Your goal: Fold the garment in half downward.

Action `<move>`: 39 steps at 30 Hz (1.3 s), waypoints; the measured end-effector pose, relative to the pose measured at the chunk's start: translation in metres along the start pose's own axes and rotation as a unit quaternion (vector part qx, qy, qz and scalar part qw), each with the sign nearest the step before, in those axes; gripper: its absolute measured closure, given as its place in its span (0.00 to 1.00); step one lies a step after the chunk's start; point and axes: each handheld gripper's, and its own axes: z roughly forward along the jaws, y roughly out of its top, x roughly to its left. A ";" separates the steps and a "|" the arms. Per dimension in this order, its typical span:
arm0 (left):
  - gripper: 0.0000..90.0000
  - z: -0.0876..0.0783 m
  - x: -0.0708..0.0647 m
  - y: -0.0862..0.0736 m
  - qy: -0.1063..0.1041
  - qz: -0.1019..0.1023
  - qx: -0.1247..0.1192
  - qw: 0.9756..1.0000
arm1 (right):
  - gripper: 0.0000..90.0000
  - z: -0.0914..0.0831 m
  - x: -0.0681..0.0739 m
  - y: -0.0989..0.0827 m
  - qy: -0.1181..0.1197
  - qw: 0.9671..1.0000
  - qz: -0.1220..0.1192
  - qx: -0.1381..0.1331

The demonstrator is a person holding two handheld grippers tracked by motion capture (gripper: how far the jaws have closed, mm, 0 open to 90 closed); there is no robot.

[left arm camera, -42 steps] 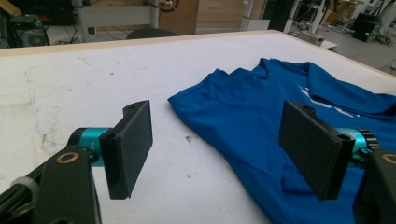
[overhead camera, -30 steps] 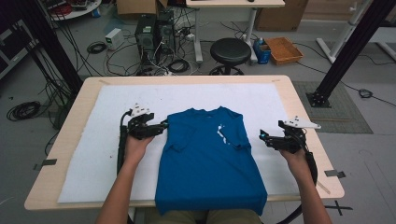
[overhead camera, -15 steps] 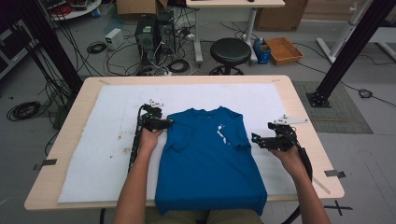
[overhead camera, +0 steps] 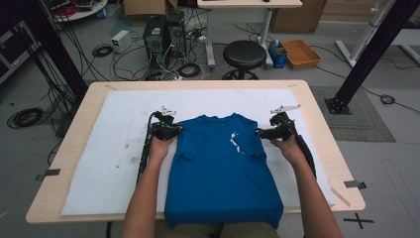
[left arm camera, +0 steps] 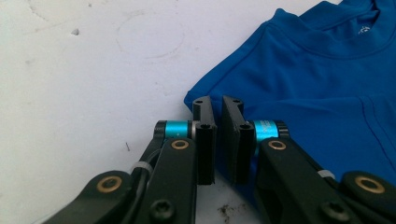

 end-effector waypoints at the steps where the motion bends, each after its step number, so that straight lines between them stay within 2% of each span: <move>1: 0.94 0.000 0.000 0.000 -0.001 -0.002 0.000 1.000 | 0.29 0.006 0.002 0.003 -0.008 1.000 -0.003 0.009; 3: 0.94 0.000 0.000 0.000 -0.002 -0.004 -0.001 1.000 | 0.34 0.022 0.003 0.009 -0.025 0.999 -0.007 0.034; 6: 0.94 0.000 0.001 -0.001 -0.005 -0.015 -0.003 1.000 | 0.37 0.028 0.003 0.011 -0.026 0.999 -0.005 0.037; 7: 0.94 0.000 0.002 -0.001 -0.008 -0.019 -0.002 1.000 | 0.44 0.030 0.001 0.012 -0.019 0.999 0.002 0.034; 8: 0.95 0.000 0.002 -0.001 -0.008 -0.019 -0.002 1.000 | 0.44 0.030 0.001 0.012 -0.019 0.999 0.002 0.034; 9: 0.95 0.000 0.003 -0.001 -0.009 -0.021 -0.003 1.000 | 0.54 0.031 -0.001 0.012 -0.009 1.000 0.002 0.029; 10: 0.95 0.000 0.003 -0.001 -0.010 -0.024 -0.004 1.000 | 0.54 0.031 -0.001 0.012 -0.009 1.000 0.002 0.029; 11: 0.95 -0.001 0.004 -0.001 -0.012 -0.026 -0.003 1.000 | 0.62 0.032 -0.003 0.012 0.003 1.000 0.002 0.023; 12: 0.95 -0.001 0.004 -0.001 -0.013 -0.032 -0.003 0.999 | 0.62 0.032 -0.003 0.012 0.003 1.000 0.002 0.023; 14: 0.95 -0.002 0.006 -0.002 -0.016 -0.046 -0.004 0.999 | 0.80 0.032 -0.001 0.012 0.021 1.000 -0.001 0.020; 15: 0.96 -0.003 0.007 -0.002 -0.017 -0.053 -0.006 0.998 | 0.84 0.032 0.000 0.012 0.023 1.000 -0.005 0.019; 16: 0.96 -0.004 0.007 -0.003 -0.018 -0.058 -0.011 0.998 | 0.84 0.032 0.000 0.012 0.023 1.000 -0.005 0.019; 17: 0.96 -0.008 0.009 -0.006 -0.022 -0.067 -0.027 0.997 | 0.93 0.031 0.003 0.012 0.015 1.000 -0.012 0.019; 19: 0.96 -0.011 0.011 -0.007 -0.025 -0.073 -0.035 0.996 | 0.93 0.030 0.004 0.012 0.008 1.000 -0.014 0.020; 20: 0.96 -0.014 0.012 -0.009 -0.029 -0.079 -0.044 0.995 | 0.94 0.028 0.004 0.012 0.011 1.000 -0.013 0.018; 21: 0.96 -0.021 0.015 -0.011 -0.043 -0.088 -0.063 0.993 | 0.94 0.024 0.003 0.011 0.018 1.000 -0.009 0.009; 22: 0.96 -0.021 0.015 -0.011 -0.043 -0.088 -0.063 0.993 | 0.94 0.024 0.003 0.011 0.018 1.000 -0.009 0.009; 24: 0.96 -0.027 0.016 -0.012 -0.053 -0.096 -0.080 0.991 | 0.95 0.019 0.003 0.009 0.025 1.000 -0.007 0.000; 25: 0.96 -0.031 0.017 -0.012 -0.059 -0.099 -0.086 0.990 | 0.95 0.012 0.003 0.008 0.034 0.999 -0.007 -0.015; 26: 0.96 -0.034 0.017 -0.011 -0.065 -0.100 -0.093 0.989 | 0.95 0.012 0.003 0.008 0.034 0.999 -0.007 -0.015; 27: 0.96 -0.041 0.016 -0.011 -0.077 -0.102 -0.107 0.986 | 0.95 0.004 0.004 0.007 0.046 0.998 -0.006 -0.034; 28: 0.96 -0.041 0.016 -0.011 -0.077 -0.102 -0.107 0.986 | 0.95 0.004 0.004 0.007 0.046 0.998 -0.006 -0.034; 30: 0.96 -0.048 0.014 -0.012 -0.088 -0.098 -0.118 0.984 | 0.95 -0.004 0.006 0.004 0.055 0.997 -0.004 -0.050; 31: 0.96 -0.054 0.012 -0.015 -0.104 -0.100 -0.127 0.981 | 0.95 -0.014 0.008 0.001 0.058 0.996 -0.006 -0.063; 32: 0.96 -0.054 0.012 -0.015 -0.104 -0.100 -0.127 0.981 | 0.95 -0.014 0.008 0.001 0.058 0.996 -0.006 -0.063; 34: 0.96 -0.066 0.009 -0.020 -0.129 -0.107 -0.138 0.976 | 0.95 -0.028 0.010 -0.004 0.075 0.993 -0.004 -0.088; 35: 0.96 -0.066 0.009 -0.020 -0.129 -0.107 -0.138 0.976 | 0.95 -0.033 0.011 -0.006 0.079 0.992 -0.005 -0.095; 36: 0.96 -0.070 0.009 -0.022 -0.141 -0.109 -0.143 0.974 | 0.95 -0.033 0.011 -0.006 0.079 0.992 -0.005 -0.095; 37: 0.96 -0.079 0.005 -0.025 -0.155 -0.102 -0.151 0.971 | 0.95 -0.042 0.015 -0.010 0.090 0.991 -0.009 -0.103; 38: 0.96 -0.079 0.005 -0.025 -0.155 -0.102 -0.151 0.971 | 0.95 -0.042 0.015 -0.010 0.090 0.991 -0.009 -0.103; 39: 0.96 -0.087 0.000 -0.028 -0.160 -0.088 -0.150 0.972 | 0.95 -0.050 0.019 -0.014 0.098 0.989 -0.018 -0.110</move>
